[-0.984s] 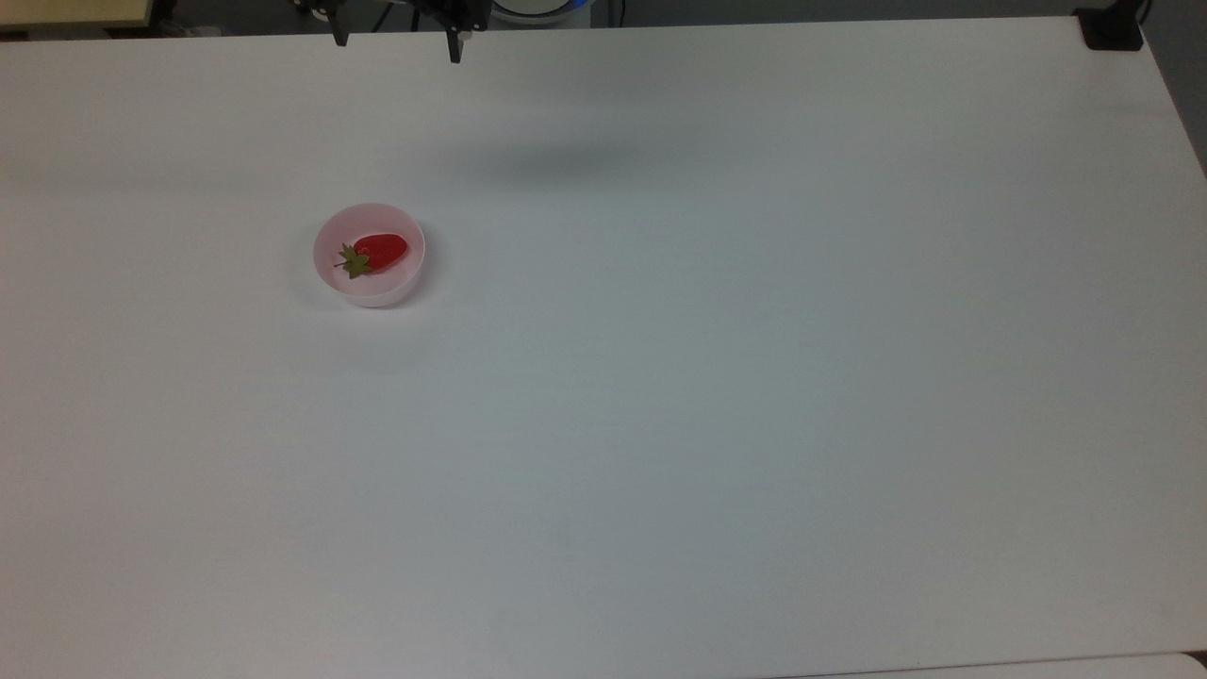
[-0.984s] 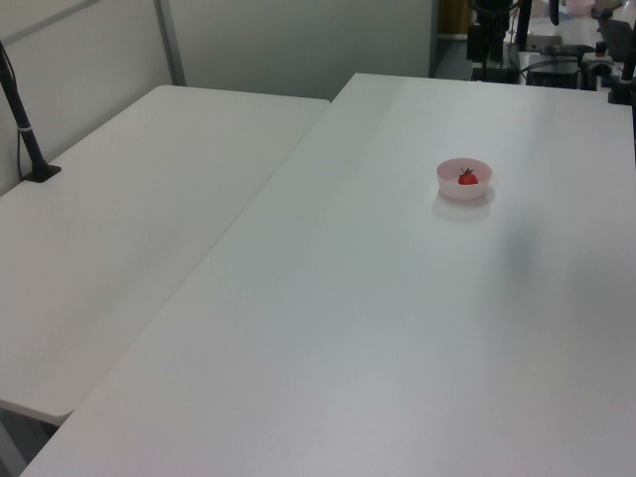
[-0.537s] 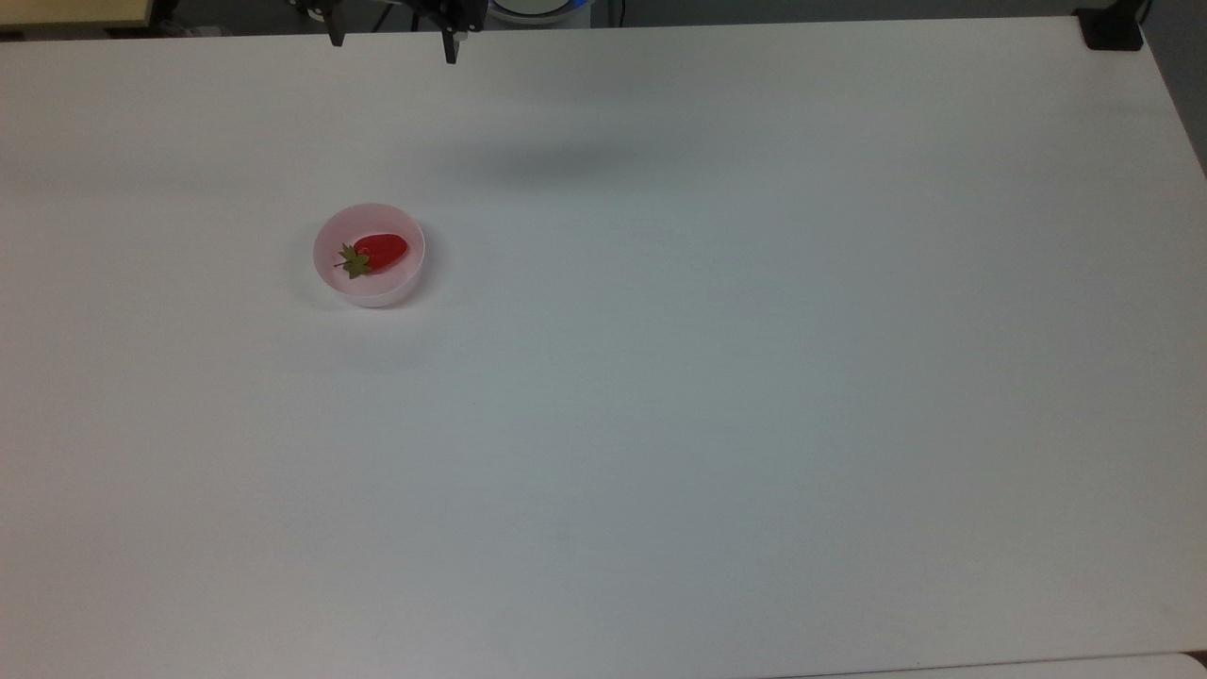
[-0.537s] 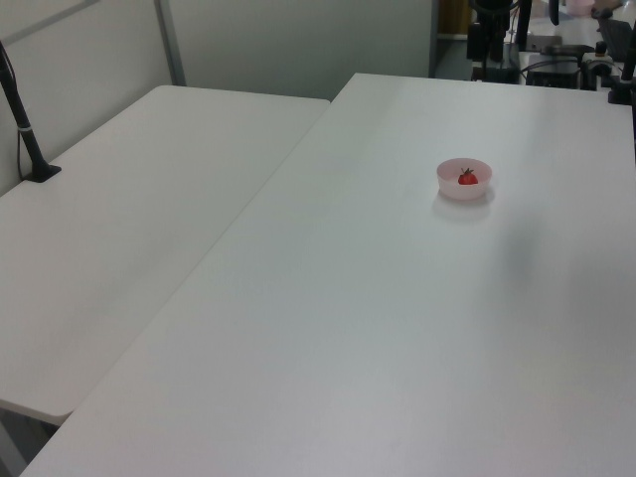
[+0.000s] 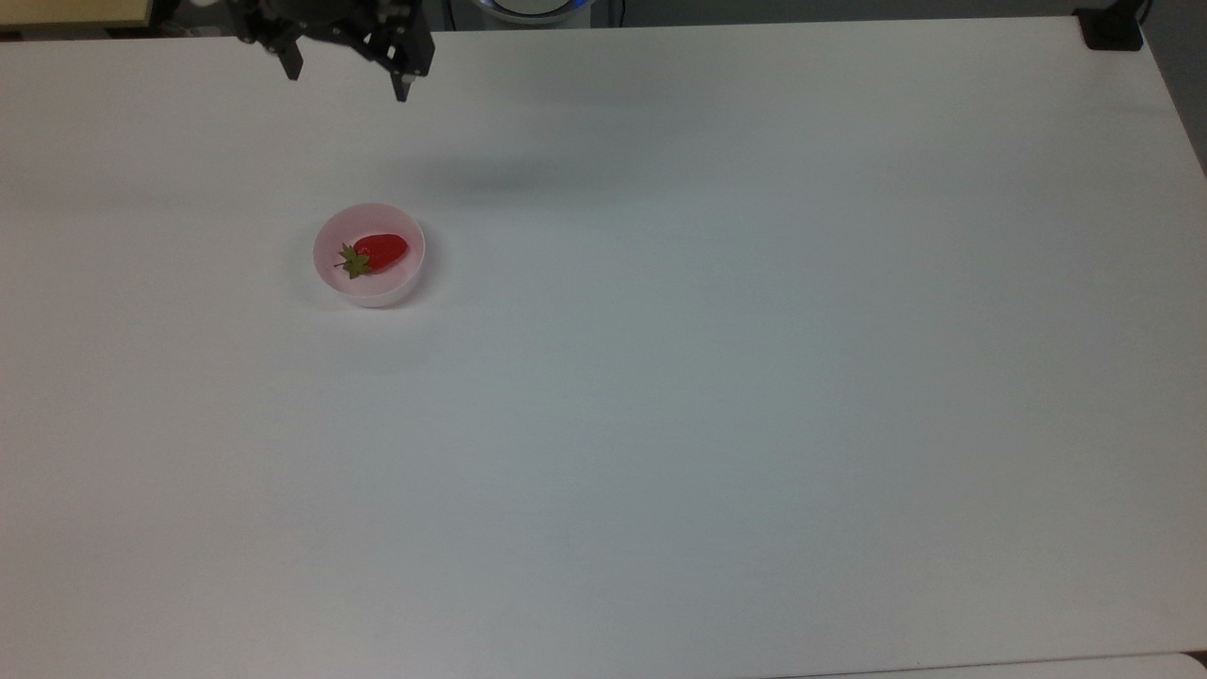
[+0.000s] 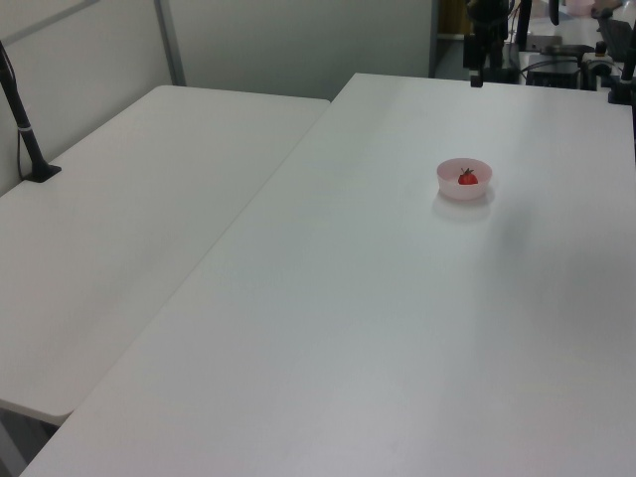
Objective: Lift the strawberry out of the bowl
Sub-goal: 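Lower the gripper into the pink bowl over the red strawberry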
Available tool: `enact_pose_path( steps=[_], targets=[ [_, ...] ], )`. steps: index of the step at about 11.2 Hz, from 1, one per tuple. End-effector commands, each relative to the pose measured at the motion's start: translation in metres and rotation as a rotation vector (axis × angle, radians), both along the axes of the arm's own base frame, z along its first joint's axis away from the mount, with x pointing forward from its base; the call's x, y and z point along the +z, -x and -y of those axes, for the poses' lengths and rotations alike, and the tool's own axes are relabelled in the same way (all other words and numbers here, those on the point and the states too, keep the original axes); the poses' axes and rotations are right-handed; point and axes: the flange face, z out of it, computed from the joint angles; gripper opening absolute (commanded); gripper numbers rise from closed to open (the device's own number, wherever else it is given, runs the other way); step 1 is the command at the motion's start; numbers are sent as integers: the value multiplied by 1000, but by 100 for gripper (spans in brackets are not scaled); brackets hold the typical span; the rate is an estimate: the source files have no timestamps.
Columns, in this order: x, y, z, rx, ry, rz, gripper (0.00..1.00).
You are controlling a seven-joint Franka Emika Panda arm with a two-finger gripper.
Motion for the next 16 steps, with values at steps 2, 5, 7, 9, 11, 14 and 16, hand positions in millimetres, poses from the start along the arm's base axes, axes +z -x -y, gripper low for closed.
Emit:
enact_pose_path(
  steps=[2, 5, 7, 9, 11, 14, 16],
  targets=[
    [-62, -19, 30, -19, 10, -42, 96],
    [-121, -28, 45, -95, 15, -58, 88],
    [-154, -25, 48, -142, 21, -51, 81],
    [-183, -27, 51, -180, 22, -71, 75],
    [-199, -32, 50, -206, 28, -63, 68],
    [-213, -35, 46, -199, 27, -78, 63],
    [-214, -36, 44, -204, 28, -79, 63]
  ],
)
